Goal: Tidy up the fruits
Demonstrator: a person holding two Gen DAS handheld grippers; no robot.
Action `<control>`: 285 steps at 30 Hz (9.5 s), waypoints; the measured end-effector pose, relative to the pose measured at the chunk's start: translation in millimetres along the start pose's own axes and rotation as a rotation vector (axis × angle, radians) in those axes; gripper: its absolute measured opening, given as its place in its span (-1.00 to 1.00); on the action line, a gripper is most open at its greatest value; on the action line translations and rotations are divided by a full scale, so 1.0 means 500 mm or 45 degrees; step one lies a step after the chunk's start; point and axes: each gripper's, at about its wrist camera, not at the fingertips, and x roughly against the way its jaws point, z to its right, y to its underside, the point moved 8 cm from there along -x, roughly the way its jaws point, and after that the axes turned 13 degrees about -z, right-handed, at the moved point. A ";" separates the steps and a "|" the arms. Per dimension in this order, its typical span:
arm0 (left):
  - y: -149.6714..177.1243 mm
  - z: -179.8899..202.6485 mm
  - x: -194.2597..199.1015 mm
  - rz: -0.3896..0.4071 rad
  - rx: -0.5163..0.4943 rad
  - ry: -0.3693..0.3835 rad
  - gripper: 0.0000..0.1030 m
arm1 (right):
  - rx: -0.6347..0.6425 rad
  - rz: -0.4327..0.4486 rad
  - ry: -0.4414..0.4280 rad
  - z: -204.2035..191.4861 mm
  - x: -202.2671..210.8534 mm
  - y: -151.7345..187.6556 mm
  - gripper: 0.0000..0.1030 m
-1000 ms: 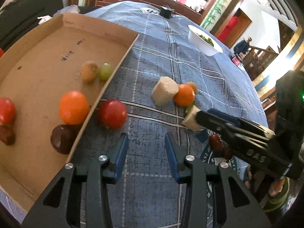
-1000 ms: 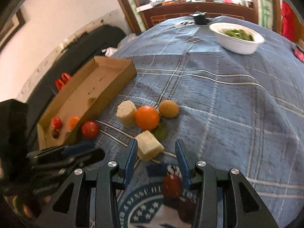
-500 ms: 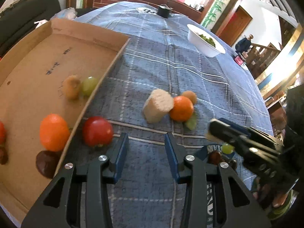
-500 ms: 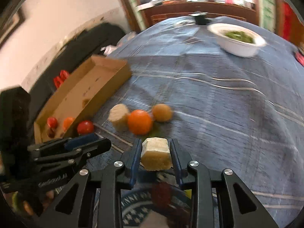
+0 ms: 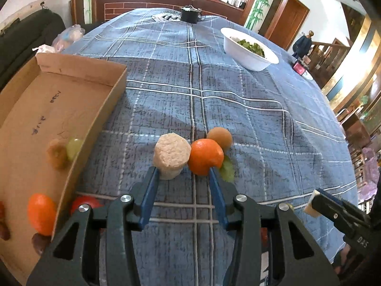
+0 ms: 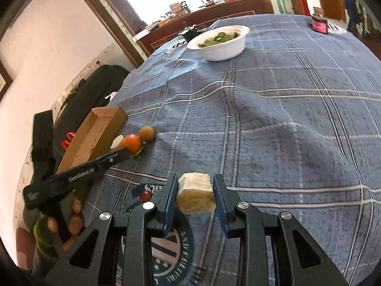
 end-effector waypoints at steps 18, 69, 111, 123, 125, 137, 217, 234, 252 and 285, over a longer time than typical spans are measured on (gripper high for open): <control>-0.005 0.035 0.033 0.048 -0.022 -0.060 -0.95 | -0.017 0.022 -0.087 0.045 0.038 0.007 -0.39; -0.010 0.044 -0.016 -0.005 -0.117 0.011 -0.99 | -0.056 0.030 -0.054 0.040 0.040 0.015 -0.39; 0.068 0.049 0.174 0.232 -0.198 -0.332 -0.40 | -0.043 0.102 -0.115 -0.085 0.090 0.032 -0.40; 0.104 -0.023 0.241 0.286 -0.133 -0.346 -0.40 | -0.022 0.098 -0.167 -0.168 0.087 0.046 -0.40; 0.106 -0.032 0.246 0.291 -0.126 -0.348 -0.40 | -0.011 0.095 -0.167 -0.181 0.084 0.047 -0.40; 0.108 -0.118 0.261 0.287 -0.049 -0.311 -0.40 | 0.063 0.055 -0.155 -0.252 0.045 0.039 -0.40; 0.173 0.013 0.201 0.103 -0.002 0.118 -0.04 | -0.047 0.121 0.000 -0.029 0.109 0.080 0.00; 0.168 -0.001 0.123 0.008 0.024 0.111 -0.04 | 0.106 -0.009 0.074 -0.083 -0.001 0.102 -0.13; 0.139 0.157 0.057 -0.028 -0.276 0.090 -0.05 | -0.033 0.048 0.046 0.005 0.022 0.086 -0.41; 0.136 0.082 0.117 0.097 -0.148 -0.078 -0.69 | -0.106 0.154 -0.067 0.006 0.132 0.097 -0.41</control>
